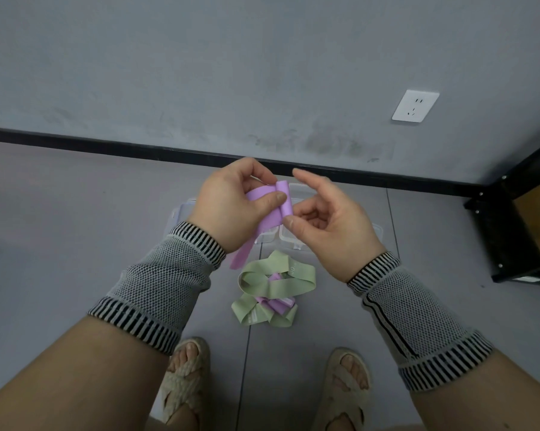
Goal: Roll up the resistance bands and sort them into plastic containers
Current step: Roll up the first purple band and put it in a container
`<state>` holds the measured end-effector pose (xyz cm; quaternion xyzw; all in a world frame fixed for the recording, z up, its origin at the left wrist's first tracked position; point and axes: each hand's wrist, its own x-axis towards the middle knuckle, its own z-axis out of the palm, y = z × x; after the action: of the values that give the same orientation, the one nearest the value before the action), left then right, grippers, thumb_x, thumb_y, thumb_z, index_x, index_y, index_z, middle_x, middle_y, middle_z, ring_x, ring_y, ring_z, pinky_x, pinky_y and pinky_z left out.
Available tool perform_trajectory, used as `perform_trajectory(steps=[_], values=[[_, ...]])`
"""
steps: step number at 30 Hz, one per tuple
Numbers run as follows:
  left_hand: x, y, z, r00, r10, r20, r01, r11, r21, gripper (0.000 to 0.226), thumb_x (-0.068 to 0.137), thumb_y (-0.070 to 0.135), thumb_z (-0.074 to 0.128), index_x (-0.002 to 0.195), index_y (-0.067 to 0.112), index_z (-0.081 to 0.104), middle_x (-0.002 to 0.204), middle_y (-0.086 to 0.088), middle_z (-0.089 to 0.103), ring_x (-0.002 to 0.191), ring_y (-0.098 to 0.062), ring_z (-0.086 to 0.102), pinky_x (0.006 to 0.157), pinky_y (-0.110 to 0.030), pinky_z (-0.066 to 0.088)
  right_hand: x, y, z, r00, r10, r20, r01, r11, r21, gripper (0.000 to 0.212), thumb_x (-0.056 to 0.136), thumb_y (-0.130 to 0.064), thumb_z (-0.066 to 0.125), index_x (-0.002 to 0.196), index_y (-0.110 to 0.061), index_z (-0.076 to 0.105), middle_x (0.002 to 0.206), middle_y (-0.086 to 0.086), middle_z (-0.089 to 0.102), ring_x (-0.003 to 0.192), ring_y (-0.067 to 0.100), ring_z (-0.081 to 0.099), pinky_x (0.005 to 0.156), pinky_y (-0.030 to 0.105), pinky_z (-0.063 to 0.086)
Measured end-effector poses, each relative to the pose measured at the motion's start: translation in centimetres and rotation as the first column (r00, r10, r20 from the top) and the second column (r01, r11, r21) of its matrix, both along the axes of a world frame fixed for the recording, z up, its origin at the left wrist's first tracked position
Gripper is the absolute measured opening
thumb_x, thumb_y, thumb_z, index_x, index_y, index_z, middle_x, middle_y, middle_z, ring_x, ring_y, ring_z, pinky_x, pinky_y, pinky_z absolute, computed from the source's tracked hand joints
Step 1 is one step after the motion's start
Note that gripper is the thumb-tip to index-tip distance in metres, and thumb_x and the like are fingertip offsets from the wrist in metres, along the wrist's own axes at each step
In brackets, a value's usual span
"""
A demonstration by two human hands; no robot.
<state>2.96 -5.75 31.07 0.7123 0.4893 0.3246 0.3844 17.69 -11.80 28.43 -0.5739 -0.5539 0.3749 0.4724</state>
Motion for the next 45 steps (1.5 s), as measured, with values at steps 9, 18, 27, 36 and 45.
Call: perform_trajectory(steps=[9, 18, 27, 36, 45], values=[[-0.4, 0.0, 0.2, 0.999, -0.026, 0.044, 0.027, 1.000, -0.013, 0.018, 0.081, 0.018, 0.070, 0.082, 0.029, 0.056, 0.073, 0.002, 0.071, 0.065, -0.010, 0.063, 0.060, -0.022, 0.051, -0.7, -0.2, 0.3, 0.999, -0.019, 0.028, 0.018, 1.000, 0.025, 0.041, 0.090, -0.011, 0.062, 0.110, -0.046, 0.057, 0.080, 0.003, 0.064, 0.072, 0.021, 0.060, 0.072, 0.028, 0.054], [-0.4, -0.1, 0.1, 0.997, -0.045, -0.065, 0.047, 0.999, 0.027, 0.017, 0.083, 0.026, 0.067, 0.081, 0.037, 0.054, 0.073, 0.008, 0.068, 0.062, 0.001, 0.057, 0.057, -0.016, 0.044, -0.9, -0.1, 0.1, 0.996, -0.076, -0.038, 0.077, 0.996, 0.035, 0.043, 0.086, -0.008, 0.066, 0.106, -0.046, 0.061, 0.082, -0.002, 0.073, 0.079, 0.015, 0.069, 0.081, 0.030, 0.056], [-0.4, 0.0, 0.4, 0.999, -0.030, -0.033, 0.031, 0.999, 0.028, 0.020, 0.082, 0.020, 0.068, 0.077, 0.035, 0.056, 0.074, 0.000, 0.069, 0.066, -0.012, 0.062, 0.061, -0.023, 0.049, -1.4, -0.2, 0.2, 0.991, -0.111, -0.072, 0.115, 0.991, 0.064, 0.041, 0.085, -0.006, 0.067, 0.099, -0.045, 0.063, 0.075, 0.006, 0.066, 0.068, 0.011, 0.060, 0.069, 0.020, 0.052], [-0.8, 0.3, 0.2, 0.988, -0.081, 0.130, 0.095, 0.990, -0.107, 0.017, 0.083, 0.013, 0.067, 0.082, 0.026, 0.058, 0.073, -0.005, 0.071, 0.062, -0.012, 0.060, 0.060, -0.026, 0.046, -1.1, -0.2, 1.0, 0.978, -0.041, -0.206, 0.047, 0.999, 0.025, 0.038, 0.088, 0.004, 0.059, 0.102, -0.030, 0.066, 0.074, -0.007, 0.071, 0.070, 0.002, 0.066, 0.069, 0.015, 0.052], [-1.5, 0.7, -0.1, 0.986, -0.107, -0.128, 0.098, 0.992, -0.073, 0.011, 0.091, 0.020, 0.056, 0.094, 0.030, 0.055, 0.055, 0.007, 0.055, 0.048, -0.002, 0.048, 0.047, -0.013, 0.037, -0.2, 0.2, 0.9, 0.915, -0.218, -0.338, 0.227, 0.974, -0.014, 0.028, 0.087, 0.002, 0.061, 0.099, -0.022, 0.068, 0.072, -0.003, 0.069, 0.061, 0.006, 0.061, 0.064, 0.020, 0.053]])
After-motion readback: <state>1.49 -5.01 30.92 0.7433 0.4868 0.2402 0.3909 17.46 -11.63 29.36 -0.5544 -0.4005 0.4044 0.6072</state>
